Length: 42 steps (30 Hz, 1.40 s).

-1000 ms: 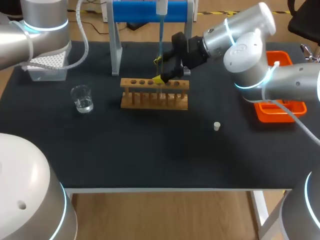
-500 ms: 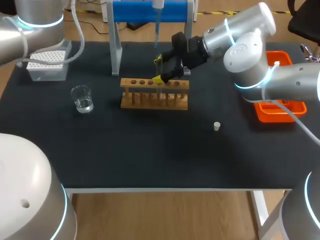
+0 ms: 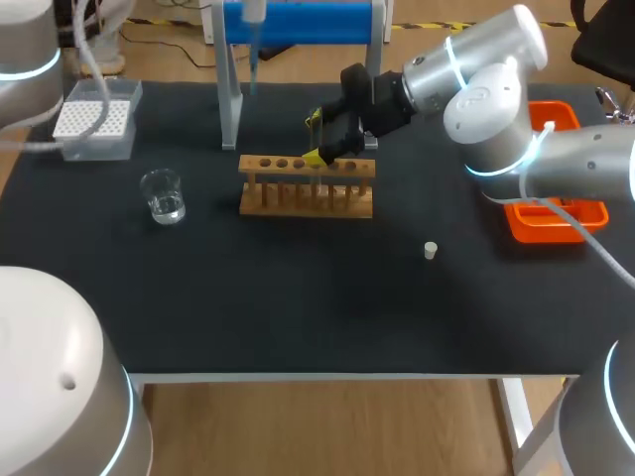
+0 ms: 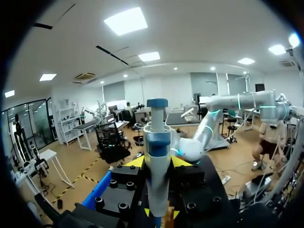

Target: Invert the test tube, pick up the pipette, mount the tip to pipette, aspirate from beaker and dispense into the tube, eject the tip, return the pipette, and cap with the stopper.

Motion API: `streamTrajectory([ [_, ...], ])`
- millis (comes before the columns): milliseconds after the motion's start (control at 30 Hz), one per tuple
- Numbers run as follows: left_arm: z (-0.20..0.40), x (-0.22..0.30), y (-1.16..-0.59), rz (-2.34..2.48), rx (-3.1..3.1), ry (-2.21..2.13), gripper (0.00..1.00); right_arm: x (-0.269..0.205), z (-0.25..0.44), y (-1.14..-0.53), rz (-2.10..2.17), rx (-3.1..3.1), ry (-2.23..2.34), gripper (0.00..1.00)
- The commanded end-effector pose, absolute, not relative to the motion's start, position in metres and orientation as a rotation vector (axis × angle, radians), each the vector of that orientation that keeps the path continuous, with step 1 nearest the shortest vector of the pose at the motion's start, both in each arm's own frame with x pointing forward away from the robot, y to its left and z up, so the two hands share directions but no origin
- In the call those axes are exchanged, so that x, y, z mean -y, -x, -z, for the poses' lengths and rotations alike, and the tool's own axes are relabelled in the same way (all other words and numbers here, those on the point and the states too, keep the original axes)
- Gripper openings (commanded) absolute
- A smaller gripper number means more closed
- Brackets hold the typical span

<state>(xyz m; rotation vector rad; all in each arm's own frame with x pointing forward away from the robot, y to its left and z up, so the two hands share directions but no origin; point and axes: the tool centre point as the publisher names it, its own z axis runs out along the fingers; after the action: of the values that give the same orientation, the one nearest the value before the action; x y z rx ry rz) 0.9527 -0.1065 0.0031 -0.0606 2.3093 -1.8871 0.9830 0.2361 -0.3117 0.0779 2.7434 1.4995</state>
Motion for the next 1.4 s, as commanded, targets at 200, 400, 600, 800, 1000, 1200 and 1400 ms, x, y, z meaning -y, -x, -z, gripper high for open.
streamTrajectory([
  [200,0.047,0.099,-0.883,1.962,-2.23,0.163,0.0,-0.236,0.312,-0.984,-1.499,-2.745,-0.076,1.0],
  [400,0.074,0.122,-0.861,2.003,-2.214,0.186,0.0,-0.236,0.312,-0.984,-1.499,-2.745,-0.076,1.0],
  [600,0.09,0.149,-0.846,2.022,-2.227,0.145,0.0,-0.236,0.312,-0.984,-1.499,-2.745,-0.076,1.0],
  [800,0.095,0.157,-0.838,2.014,-2.212,0.106,0.0,-0.236,0.312,-0.984,-1.499,-2.745,-0.076,1.0],
  [1000,0.104,0.162,-0.838,2.019,-2.194,0.1,0.0,-0.236,0.312,-0.984,-1.499,-2.745,-0.076,1.0],
  [1200,0.108,0.162,-0.84,2.02,-2.223,0.063,0.0,-0.236,0.312,-0.984,-1.499,-2.745,-0.076,1.0],
  [1400,0.11,0.166,-0.842,2.019,-2.261,0.036,0.0,-0.236,0.312,-0.984,-1.499,-2.745,-0.076,1.0],
])
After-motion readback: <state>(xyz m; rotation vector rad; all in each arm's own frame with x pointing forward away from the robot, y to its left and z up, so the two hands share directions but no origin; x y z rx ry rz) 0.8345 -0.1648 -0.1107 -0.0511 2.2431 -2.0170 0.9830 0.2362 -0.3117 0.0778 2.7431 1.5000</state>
